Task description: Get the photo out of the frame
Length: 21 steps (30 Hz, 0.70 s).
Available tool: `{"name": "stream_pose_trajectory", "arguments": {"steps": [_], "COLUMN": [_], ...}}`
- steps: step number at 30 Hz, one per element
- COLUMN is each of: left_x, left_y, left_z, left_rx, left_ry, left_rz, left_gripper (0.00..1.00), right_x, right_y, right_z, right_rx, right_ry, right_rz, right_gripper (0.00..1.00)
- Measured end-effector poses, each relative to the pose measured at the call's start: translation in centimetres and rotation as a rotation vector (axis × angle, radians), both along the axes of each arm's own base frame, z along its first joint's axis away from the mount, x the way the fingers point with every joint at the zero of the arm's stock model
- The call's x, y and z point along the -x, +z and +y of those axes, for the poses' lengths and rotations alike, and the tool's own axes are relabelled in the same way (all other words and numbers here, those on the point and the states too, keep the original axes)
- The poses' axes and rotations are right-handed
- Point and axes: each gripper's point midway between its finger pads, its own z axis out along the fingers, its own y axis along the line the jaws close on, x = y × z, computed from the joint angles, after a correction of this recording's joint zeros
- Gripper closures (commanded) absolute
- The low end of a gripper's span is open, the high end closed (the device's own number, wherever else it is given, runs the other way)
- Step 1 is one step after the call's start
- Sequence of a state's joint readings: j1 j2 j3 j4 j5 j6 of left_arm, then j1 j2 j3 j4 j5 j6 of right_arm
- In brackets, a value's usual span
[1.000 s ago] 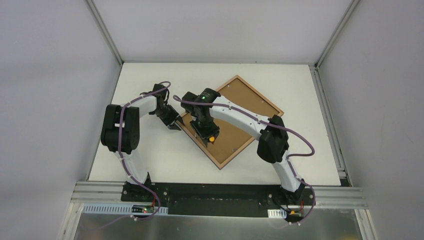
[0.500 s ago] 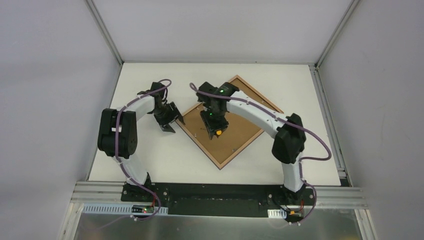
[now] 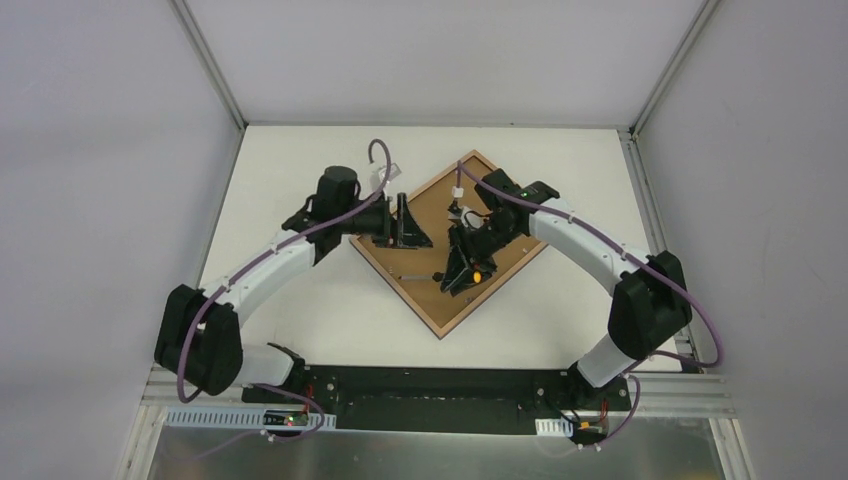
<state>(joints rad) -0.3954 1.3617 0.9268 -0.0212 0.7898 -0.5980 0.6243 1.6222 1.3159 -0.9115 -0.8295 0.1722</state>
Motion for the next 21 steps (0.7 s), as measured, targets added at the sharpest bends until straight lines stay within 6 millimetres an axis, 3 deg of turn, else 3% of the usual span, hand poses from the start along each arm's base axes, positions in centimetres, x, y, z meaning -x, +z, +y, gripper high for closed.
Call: {"name": "stream_pose_trajectory", "arguments": {"steps": [3, 6, 14, 21], "left_x": [3.4, 5.5, 9.0, 12.6], "left_y": [2.4, 3.8, 4.1, 3.9], "left_z": [-2.8, -4.2, -4.2, -4.1], "left_rx": [0.086, 0.141, 0.211, 0.247], "left_ry": [-0.158, -0.26, -0.421, -0.543], "left_rz": [-0.086, -0.122, -0.055, 0.031], "left_gripper": [0.29, 0.3, 0.34, 0.39], "right_x": [1.5, 2.7, 4.1, 4.3], "right_y": [1.7, 3.0, 5.9, 6.8], "right_z": [0.2, 0.4, 0.7, 0.8], "right_rx": [-0.104, -0.185, -0.349, -0.396], "right_ry": [0.027, 0.055, 0.113, 0.13], "right_rz": [0.049, 0.107, 0.2, 0.222], "right_gripper": [1.0, 1.0, 1.0, 1.0]}}
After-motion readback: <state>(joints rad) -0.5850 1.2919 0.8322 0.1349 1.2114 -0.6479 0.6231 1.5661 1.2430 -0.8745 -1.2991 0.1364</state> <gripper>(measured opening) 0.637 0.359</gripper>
